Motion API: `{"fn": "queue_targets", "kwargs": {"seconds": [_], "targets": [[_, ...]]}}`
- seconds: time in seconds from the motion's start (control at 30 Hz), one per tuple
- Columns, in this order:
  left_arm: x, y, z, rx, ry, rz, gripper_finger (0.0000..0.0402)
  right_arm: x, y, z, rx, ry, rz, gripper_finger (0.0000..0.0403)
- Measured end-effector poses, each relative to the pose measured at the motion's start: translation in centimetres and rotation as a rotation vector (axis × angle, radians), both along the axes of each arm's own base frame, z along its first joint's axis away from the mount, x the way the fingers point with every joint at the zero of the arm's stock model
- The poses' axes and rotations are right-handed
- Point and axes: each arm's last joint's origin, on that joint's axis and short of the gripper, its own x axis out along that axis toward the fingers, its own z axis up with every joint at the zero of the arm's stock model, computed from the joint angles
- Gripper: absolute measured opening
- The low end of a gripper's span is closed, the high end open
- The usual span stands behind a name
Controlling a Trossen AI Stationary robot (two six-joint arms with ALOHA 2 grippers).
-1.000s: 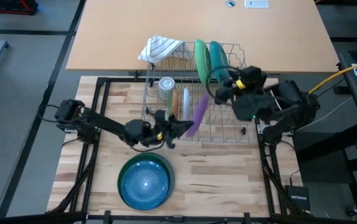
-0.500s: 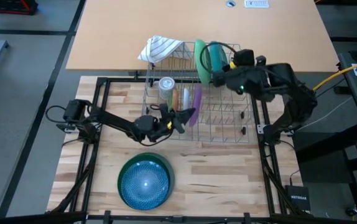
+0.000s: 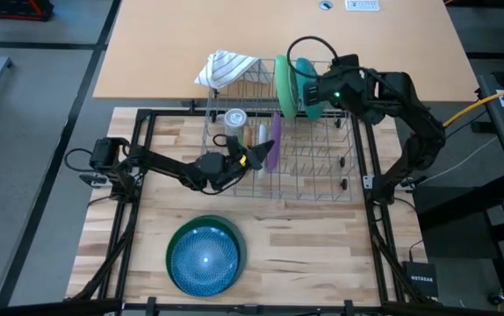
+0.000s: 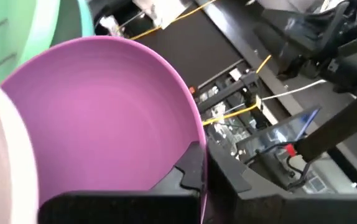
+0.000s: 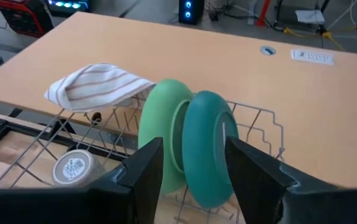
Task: Sort dishes
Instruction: Put the purple plate in the dishwasher rack
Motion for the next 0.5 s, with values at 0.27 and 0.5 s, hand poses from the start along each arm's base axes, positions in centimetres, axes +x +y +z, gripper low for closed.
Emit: {"fn": "queue_targets", "kwargs": {"seconds": [0.27,0.5], "targets": [[0.1,0.14,-0.49,0.029,0.074,0.009,0.0007,-0.13,-0.58,-0.07,0.025,0.014,0.013,0.0179],[0.12,0.33,-0.59,0.058,0.1,0.02,0.0015,-0.06,-0.5,-0.11,0.043,0.013,0.034,0.0179]]}}
